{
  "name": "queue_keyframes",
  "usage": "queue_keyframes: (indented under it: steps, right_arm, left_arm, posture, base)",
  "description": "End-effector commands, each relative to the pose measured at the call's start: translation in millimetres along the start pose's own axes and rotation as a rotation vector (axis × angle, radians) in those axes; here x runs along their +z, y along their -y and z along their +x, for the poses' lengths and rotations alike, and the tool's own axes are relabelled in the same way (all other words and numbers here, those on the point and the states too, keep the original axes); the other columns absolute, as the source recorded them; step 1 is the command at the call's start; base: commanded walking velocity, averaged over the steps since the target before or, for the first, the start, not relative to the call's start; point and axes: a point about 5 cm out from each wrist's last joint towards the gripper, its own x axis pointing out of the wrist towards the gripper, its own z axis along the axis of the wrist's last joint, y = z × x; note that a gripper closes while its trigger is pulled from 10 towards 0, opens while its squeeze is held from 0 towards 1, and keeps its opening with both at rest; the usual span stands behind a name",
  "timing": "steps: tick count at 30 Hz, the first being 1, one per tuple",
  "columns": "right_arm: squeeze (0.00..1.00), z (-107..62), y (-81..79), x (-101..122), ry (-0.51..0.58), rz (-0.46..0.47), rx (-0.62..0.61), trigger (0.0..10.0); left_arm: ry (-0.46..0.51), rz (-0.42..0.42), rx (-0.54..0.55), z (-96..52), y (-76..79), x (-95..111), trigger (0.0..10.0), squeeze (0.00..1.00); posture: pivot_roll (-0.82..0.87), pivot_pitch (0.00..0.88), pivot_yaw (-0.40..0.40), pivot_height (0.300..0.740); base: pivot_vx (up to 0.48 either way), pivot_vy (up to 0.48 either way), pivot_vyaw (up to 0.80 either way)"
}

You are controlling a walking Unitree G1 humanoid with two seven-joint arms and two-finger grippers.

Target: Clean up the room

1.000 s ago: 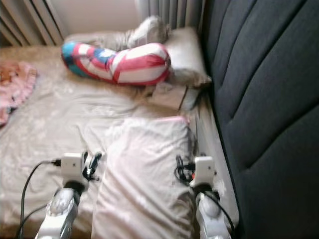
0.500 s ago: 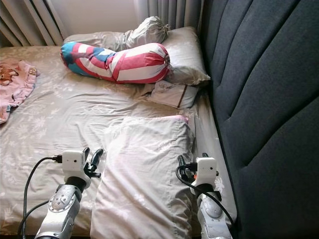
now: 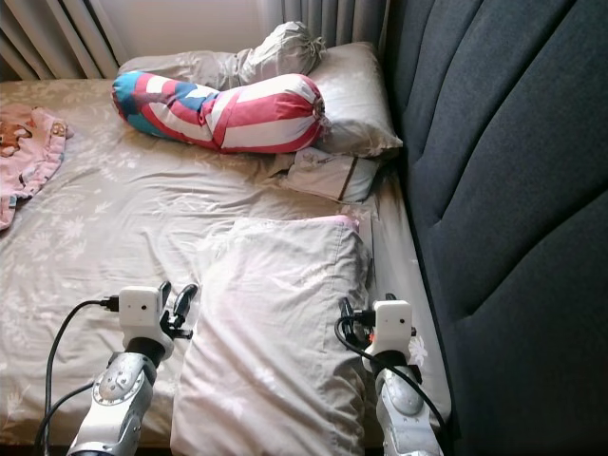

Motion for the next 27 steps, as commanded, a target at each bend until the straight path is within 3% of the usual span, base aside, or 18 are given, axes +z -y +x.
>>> queue_keyframes:
  steps: [1,8,15,23,27]
  right_arm:
    - [0.00,-2.3,1.4,-0.2,0.004,-0.005,-0.003,10.0]
    - [0.00,-1.7,2.6,-2.9,-0.030,-0.014,-0.006,10.0]
    - [0.00,-1.2,0.5,-1.6,-0.016,-0.014,0.005,10.0]
    - [0.00,-2.3,2.7,-1.7,-0.018,-0.011,-0.006,10.0]
    - [0.00,2.3,3.7,1.8,-0.016,0.006,-0.002,10.0]
  left_arm:
    - [-0.023,-0.012,0.016,-3.3,-1.8,-5.6,10.0,0.00]
    - [-0.024,-0.012,0.019,-3.4,-1.8,-6.1,10.0,0.00]
    - [-0.028,-0.016,0.025,-3.3,-2.3,-6.8,10.0,0.00]
    - [-0.033,-0.009,0.027,-1.7,-3.3,-7.0,10.0,0.00]
    - [-0.045,-0.023,0.025,7.0,-2.5,-3.4,10.0,0.00]
  posture:
    - [-0.14,0.124,0.004,0.695]
    - [-0.14,0.124,0.003,0.695]
    - [-0.14,0.124,0.003,0.650]
    - [-0.14,0.125,0.002,0.650]
    - [-0.14,0.128,0.001,0.650]
  base:
    - [0.000,0.000,0.00]
    - [0.000,0.000,0.00]
    - [0.000,0.000,0.00]
    - [0.000,0.000,0.00]
    - [0.000,0.000,0.00]
